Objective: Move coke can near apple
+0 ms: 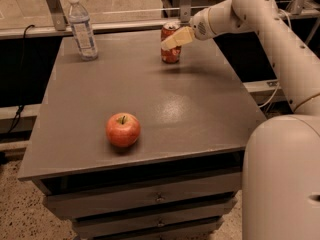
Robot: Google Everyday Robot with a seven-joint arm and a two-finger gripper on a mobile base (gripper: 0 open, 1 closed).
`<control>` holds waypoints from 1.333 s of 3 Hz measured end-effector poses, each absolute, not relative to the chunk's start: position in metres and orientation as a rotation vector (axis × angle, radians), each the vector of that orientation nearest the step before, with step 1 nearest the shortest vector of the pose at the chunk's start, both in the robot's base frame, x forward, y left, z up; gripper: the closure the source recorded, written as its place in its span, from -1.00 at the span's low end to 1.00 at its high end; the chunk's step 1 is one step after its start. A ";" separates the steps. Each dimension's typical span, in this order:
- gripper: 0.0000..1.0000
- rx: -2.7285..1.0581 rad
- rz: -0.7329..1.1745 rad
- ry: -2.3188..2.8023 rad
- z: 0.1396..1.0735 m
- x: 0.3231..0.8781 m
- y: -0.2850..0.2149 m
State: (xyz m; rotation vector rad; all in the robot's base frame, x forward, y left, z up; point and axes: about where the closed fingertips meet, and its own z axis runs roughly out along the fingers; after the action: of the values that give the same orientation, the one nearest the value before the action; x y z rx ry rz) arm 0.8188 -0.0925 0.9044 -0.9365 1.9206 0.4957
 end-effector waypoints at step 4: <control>0.63 -0.993 0.769 1.700 0.945 0.751 -0.068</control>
Offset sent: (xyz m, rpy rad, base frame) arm -0.0199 0.0233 0.0020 0.1850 0.0083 0.0984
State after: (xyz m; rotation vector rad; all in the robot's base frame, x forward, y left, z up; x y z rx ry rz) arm 0.7512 -0.0676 0.9453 -0.9929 1.7003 0.7689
